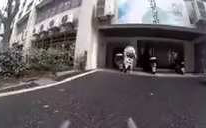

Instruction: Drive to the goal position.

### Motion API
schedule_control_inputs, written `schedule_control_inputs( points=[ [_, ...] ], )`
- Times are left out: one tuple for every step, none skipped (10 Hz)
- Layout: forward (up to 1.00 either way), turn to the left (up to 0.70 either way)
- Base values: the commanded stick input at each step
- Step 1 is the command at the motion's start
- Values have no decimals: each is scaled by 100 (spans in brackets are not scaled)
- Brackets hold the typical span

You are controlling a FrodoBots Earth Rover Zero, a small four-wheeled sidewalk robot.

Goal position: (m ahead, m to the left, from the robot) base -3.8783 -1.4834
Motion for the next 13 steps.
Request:
schedule_control_inputs(
  points=[
    [62, -8],
    [62, -7],
    [62, -7],
    [62, -6],
    [62, -4],
    [62, -3],
    [62, -1],
    [62, 0],
    [62, 0],
    [62, 2],
    [62, 8],
    [62, 13],
    [62, 15]
  ],
)
